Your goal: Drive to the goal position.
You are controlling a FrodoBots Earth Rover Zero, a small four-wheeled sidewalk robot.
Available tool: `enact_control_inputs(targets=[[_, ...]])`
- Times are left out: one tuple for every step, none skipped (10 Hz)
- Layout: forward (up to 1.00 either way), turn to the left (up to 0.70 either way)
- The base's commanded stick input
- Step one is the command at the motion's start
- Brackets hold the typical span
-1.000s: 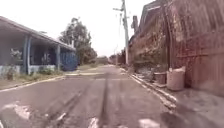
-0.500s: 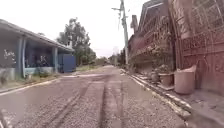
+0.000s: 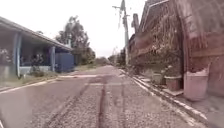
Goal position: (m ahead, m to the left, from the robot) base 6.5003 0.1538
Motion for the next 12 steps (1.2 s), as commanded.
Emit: enact_control_inputs(targets=[[0.7, 0.0], [0.7, 0.0], [0.7, 0.0], [0.7, 0.0], [0.7, 0.0], [0.7, 0.0], [0.7, 0.0], [0.7, 0.0], [0.7, 0.0], [0.7, 0.0], [0.7, 0.0], [0.7, 0.0]])
